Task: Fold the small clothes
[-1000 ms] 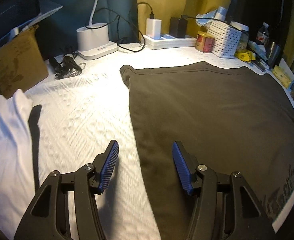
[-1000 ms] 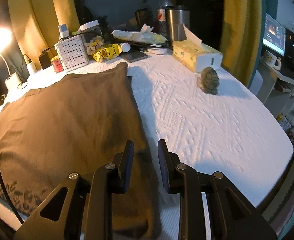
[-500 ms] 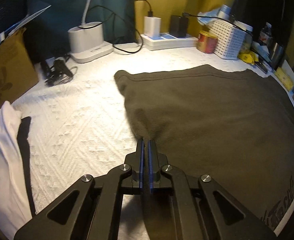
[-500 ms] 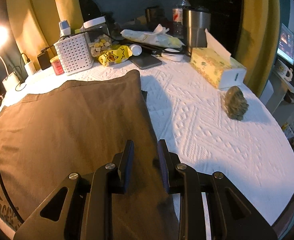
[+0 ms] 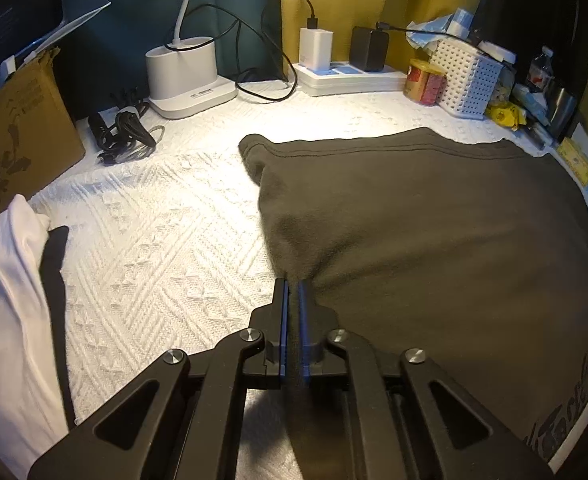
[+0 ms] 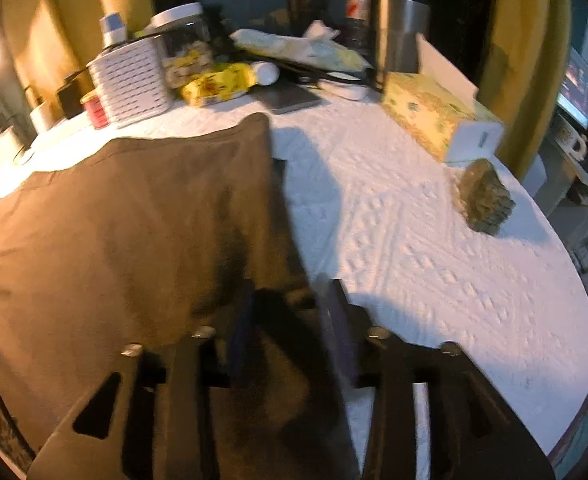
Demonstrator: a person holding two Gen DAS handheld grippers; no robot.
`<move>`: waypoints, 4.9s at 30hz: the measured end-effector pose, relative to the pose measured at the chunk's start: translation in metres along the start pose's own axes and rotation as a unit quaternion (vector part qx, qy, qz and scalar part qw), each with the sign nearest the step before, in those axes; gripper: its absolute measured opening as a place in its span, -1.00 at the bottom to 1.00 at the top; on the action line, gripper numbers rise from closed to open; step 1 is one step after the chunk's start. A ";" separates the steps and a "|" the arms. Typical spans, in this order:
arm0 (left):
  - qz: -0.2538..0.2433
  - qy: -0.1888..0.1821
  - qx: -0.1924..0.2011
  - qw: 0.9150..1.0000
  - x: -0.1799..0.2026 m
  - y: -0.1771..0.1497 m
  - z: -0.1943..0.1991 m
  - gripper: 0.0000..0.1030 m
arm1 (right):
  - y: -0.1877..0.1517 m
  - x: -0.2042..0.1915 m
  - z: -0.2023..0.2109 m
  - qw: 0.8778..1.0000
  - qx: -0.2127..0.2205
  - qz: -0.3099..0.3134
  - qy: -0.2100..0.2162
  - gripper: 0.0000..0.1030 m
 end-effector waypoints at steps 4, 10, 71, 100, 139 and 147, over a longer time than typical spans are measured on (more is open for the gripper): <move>0.016 0.011 -0.002 1.000 -0.006 0.002 0.005 -0.86 | -0.003 0.007 0.001 1.000 -0.003 -0.009 -0.007 -0.04; 0.030 0.015 0.012 0.999 -0.014 -0.001 0.019 -0.85 | -0.010 0.006 0.014 1.000 0.005 -0.012 -0.012 -0.03; -0.006 -0.093 0.055 0.994 0.057 -0.055 0.081 0.29 | -0.103 -0.038 0.087 0.994 0.008 -0.097 0.051 0.53; -0.003 -0.067 0.021 0.998 0.056 -0.011 0.032 0.29 | -0.017 -0.067 0.025 0.989 0.029 -0.053 0.135 -0.50; 0.028 -0.068 0.056 0.996 -0.003 0.008 0.039 0.29 | 0.068 -0.141 0.035 0.987 0.071 0.019 0.140 -0.65; 0.034 -0.074 0.066 0.994 -0.021 0.002 0.048 0.29 | 0.077 -0.194 0.051 0.981 0.077 0.063 0.165 -0.66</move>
Point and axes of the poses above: each gripper's, at about its wrist camera, not at the fingertips, and z roughly against the way its jaws point, x to its right, y to its top, the point moved 4 cm from there along -z, roughly the way its jaws point, and after that the axes turned 7 degrees about z, right-handed, at the moved point
